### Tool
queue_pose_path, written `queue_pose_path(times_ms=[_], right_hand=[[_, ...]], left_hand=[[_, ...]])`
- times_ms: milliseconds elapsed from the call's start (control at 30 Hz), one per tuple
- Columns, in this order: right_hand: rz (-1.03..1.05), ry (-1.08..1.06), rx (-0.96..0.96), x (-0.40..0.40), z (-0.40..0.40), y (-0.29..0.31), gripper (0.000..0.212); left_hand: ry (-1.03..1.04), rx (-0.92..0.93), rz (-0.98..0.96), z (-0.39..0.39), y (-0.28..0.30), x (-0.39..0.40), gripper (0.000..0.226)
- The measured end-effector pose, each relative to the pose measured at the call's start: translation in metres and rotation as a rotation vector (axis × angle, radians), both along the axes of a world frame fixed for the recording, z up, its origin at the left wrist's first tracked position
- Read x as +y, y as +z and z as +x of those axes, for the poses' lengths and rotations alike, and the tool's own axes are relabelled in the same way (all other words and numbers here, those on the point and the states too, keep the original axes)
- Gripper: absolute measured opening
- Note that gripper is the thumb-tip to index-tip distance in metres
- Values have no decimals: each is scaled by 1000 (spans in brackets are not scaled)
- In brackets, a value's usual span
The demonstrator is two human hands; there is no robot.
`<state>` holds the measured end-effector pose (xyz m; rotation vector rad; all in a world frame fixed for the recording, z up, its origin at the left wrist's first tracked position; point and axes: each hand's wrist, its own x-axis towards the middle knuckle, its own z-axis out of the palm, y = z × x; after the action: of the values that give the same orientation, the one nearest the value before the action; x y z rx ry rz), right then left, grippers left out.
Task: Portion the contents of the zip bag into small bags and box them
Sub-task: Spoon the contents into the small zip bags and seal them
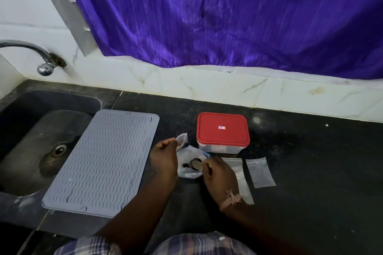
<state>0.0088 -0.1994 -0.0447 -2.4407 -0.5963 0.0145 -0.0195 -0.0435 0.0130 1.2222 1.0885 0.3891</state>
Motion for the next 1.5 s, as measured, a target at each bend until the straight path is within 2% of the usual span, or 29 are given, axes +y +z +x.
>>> queue_pose_path(times_ms=[133,233,300,400,467,533,600,667,733,900,1133,1233,1367,1500], right_hand=[[-110,52,-27,7,-3,-2,19],[-169,0,-193,8,-3,6,13],[-25,-85,-213,10,-1,17,23],[327,-48,-62,17,11,39,39],[493,-16,129,21,16,56,36],[598,-50,272,20,17,69,21],[689,-128,336,15,17,76,10],[741,-176,382,6,17,76,9],[779,-206,410,-3,16,74,11],[842,-279,435,-26,5,64,18],[834,-309,477,-55,-10,59,14],[790,-315,474,-67,-15,50,12],[850,-435,535,-82,-24,36,17],[899,-549,576,-106,-25,25,11]], left_hand=[[-57,-25,111,0,12,1,11],[-135,-42,159,1,21,6,9],[-192,-44,224,2,27,8,9],[-317,-65,287,4,37,9,10],[-383,-78,270,6,41,8,11],[-444,-95,246,7,44,2,12],[-480,-108,213,6,46,-3,15],[-533,-127,137,3,47,-8,25],[-601,-152,59,-1,45,-17,29],[-638,-223,-12,-7,36,-49,15],[-724,-156,-95,-4,23,-75,17],[-788,-112,-68,-3,12,-91,16],[-751,-34,-105,-4,2,-106,16],[-758,-66,-191,-11,-11,-122,22]])
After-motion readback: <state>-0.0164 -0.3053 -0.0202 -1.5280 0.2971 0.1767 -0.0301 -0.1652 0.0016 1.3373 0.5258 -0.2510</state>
